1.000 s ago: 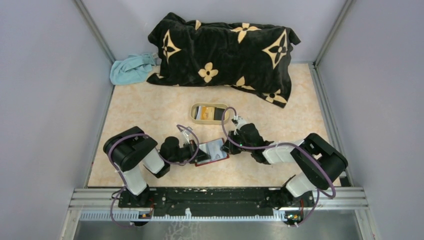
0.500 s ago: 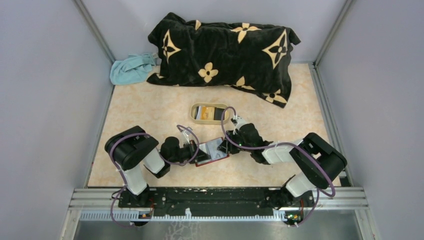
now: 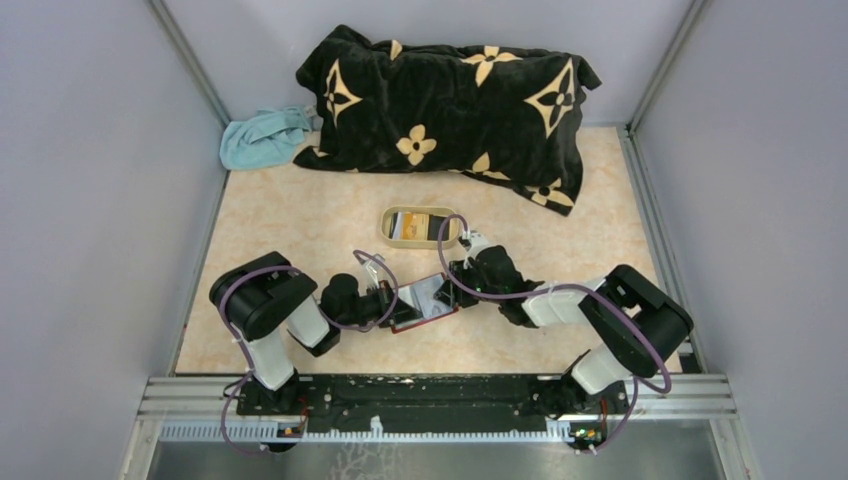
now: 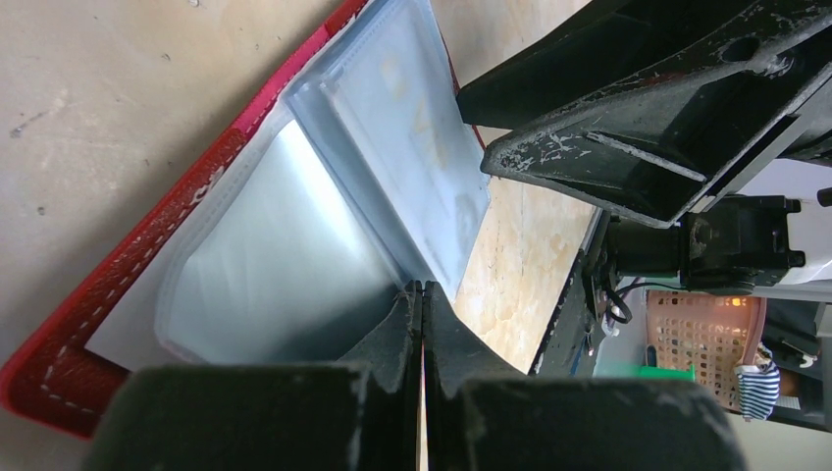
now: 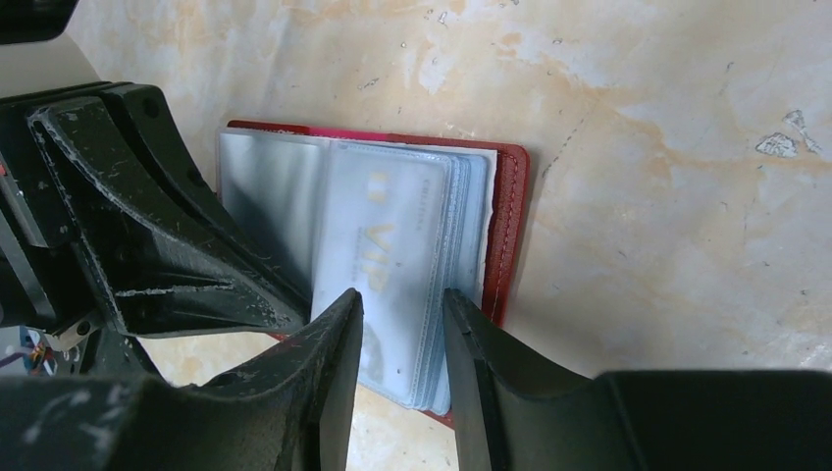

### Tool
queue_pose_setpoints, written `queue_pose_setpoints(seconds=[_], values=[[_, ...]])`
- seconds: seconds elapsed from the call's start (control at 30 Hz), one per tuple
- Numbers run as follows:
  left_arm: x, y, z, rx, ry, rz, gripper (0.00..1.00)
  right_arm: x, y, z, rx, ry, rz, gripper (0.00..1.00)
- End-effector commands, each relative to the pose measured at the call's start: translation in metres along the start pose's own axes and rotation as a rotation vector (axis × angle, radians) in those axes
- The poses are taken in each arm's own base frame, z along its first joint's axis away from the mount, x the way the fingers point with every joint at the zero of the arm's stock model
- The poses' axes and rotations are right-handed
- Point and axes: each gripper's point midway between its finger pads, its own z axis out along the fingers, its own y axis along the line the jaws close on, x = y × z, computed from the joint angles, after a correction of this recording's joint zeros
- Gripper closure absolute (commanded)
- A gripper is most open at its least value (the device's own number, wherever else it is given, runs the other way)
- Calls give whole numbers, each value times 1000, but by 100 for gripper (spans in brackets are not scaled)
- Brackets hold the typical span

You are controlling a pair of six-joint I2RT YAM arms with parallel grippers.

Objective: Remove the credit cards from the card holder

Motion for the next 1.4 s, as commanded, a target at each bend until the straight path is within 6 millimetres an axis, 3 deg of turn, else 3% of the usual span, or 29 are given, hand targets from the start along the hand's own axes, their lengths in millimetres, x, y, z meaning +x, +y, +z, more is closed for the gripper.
queue_pose_setpoints(seconds=[0.0,0.13,0.37,0.73,0.87,1.03,1.37], values=[[-2,-1,-3,10,-17,8,100,16,-14,2,61,55,-19,63],[-2,-1,-2,10,-16,7,100,18,-3,4,-3,63,3,64],[-3,-1,1,14,-13,5,100,8,22,-1,-102,29,26,78],[-2,-1,1,24,-11,1,100,-11,52,-13,-118,-10,-28,80],[-2,-2,0,29,-14,0,100,-17,59,-18,-116,-18,-48,81],[-2,-4,-1,34,-17,1,100,-19,71,-19,-135,-21,-65,72],[-2,3,-10,-15,-27,21,100,-15,90,-10,-176,-1,-85,68]])
